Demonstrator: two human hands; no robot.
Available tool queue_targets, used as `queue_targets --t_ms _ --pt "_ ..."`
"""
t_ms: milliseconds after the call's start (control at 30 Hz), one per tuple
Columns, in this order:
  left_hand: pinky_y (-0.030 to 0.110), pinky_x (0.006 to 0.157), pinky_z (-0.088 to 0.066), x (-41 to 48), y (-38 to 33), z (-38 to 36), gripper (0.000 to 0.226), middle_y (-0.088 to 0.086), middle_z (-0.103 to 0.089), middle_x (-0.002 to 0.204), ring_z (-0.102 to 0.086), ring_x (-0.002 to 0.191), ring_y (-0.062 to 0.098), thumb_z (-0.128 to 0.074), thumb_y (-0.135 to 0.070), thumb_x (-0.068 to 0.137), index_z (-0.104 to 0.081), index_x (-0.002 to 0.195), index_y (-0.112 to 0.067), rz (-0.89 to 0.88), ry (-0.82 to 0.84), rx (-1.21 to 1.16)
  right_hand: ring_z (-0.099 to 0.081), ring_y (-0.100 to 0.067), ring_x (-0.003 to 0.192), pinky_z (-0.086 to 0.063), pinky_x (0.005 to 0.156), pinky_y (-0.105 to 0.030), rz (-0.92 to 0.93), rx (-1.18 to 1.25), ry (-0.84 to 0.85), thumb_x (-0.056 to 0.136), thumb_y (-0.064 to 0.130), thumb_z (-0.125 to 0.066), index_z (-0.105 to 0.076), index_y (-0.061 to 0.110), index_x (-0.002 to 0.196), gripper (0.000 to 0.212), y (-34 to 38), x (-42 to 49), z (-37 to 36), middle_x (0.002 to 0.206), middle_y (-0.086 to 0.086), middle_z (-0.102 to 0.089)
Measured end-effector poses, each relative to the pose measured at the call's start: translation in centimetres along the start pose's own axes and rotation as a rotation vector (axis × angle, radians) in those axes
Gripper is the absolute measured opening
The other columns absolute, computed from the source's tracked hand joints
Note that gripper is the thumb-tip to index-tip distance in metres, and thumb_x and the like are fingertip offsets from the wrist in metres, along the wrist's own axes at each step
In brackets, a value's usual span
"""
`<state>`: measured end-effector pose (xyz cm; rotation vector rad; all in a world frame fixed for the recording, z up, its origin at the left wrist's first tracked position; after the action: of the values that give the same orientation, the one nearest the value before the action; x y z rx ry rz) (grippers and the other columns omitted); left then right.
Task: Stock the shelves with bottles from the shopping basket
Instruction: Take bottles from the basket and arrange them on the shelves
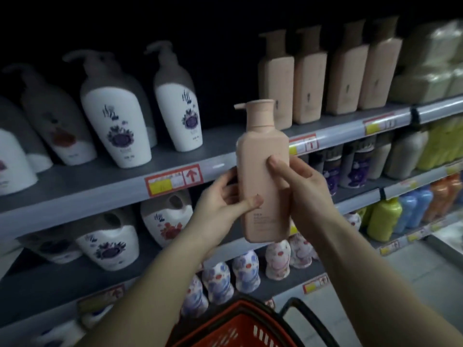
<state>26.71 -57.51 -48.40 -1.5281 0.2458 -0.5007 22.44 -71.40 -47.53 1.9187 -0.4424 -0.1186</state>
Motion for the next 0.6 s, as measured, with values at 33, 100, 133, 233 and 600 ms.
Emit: queue_targets --t_ms 33,100,133,233,600 --pt "0.018 0.077 -0.054 1.0 -1.0 -0.1 0.051 -0.006 -0.070 0.104 -0.069 0.095 0.004 -0.071 -0.003 0.076 -0.054 0.115 -0.032 -0.023 -0.003 -0.003 -0.068 -0.018 0.086 -0.056 0.081 -0.035 0.027 -0.018 0.005 0.084 0.023 -0.067 -0.071 0.012 0.107 0.026 1.1 1.0 -0.3 0.095 -0.007 -0.074" --pt "0.021 0.082 -0.055 2.8 -2.8 -0.2 0.055 -0.007 -0.071 0.104 -0.068 0.098 0.007 -0.070 -0.003 0.078 -0.051 0.124 -0.027 -0.064 -0.020 0.000 -0.068 -0.017 0.086 -0.057 0.080 -0.035 0.062 -0.055 0.012 0.086 0.025 -0.064 -0.071 0.014 0.107 0.025 2.8 2.8 -1.0 0.094 -0.006 -0.074" --pt "0.023 0.084 -0.054 3.6 -3.5 -0.2 0.058 -0.007 -0.071 0.105 -0.067 0.100 0.008 -0.070 -0.004 0.078 -0.050 0.127 -0.025 -0.080 -0.033 0.003 -0.069 -0.016 0.086 -0.058 0.079 -0.033 0.075 -0.071 0.018 0.087 0.027 -0.064 -0.070 0.015 0.110 0.027 3.5 3.7 -1.3 0.095 -0.006 -0.075" --pt "0.025 0.083 -0.056 5.6 -4.9 0.2 0.055 -0.007 -0.071 0.108 -0.068 0.100 0.005 -0.069 -0.004 0.079 -0.052 0.128 -0.023 -0.098 -0.061 -0.025 -0.070 -0.012 0.088 -0.059 0.081 -0.030 0.117 -0.126 0.025 0.087 0.031 -0.063 -0.067 0.019 0.117 0.033 5.2 6.0 -2.2 0.100 -0.004 -0.075" --pt "0.033 0.091 -0.052 14.6 -7.2 2.4 0.062 0.005 -0.069 0.111 -0.066 0.103 0.017 -0.070 -0.005 0.079 -0.045 0.135 -0.017 -0.198 -0.209 0.072 -0.060 -0.005 0.095 -0.052 0.085 -0.025 0.316 -0.372 -0.034 0.092 0.022 -0.058 -0.056 0.019 0.122 0.031 7.7 13.7 -5.2 0.103 0.008 -0.063"
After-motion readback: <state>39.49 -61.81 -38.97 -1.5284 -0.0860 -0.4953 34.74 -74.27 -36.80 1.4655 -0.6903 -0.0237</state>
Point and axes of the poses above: each hand's wrist, its own x-axis towards the middle knuckle, its own z-axis out of the back of the hand, y = z × x, the point moved 6 cm from there along x, towards the middle knuckle
